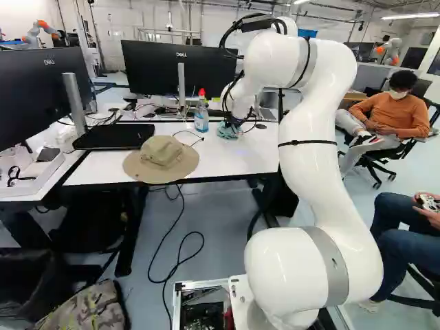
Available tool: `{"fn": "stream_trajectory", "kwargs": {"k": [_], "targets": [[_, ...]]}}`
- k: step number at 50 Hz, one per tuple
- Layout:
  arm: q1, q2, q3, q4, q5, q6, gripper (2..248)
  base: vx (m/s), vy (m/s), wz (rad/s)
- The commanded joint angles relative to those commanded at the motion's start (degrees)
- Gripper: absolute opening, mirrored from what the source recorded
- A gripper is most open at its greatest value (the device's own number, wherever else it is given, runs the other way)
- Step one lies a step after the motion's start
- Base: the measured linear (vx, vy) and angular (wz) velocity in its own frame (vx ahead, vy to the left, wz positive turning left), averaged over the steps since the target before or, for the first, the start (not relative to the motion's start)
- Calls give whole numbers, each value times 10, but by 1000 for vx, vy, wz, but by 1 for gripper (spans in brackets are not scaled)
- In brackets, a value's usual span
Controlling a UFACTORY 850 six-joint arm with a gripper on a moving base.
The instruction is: Clean the table with the green towel
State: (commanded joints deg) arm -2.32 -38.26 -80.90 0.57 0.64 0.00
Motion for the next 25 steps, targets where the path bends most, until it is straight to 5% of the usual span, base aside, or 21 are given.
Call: {"fn": "stream_trajectory", "kwargs": {"k": [25], "targets": [[2, -33, -47, 0, 0, 0, 53, 0, 0, 0]]}}
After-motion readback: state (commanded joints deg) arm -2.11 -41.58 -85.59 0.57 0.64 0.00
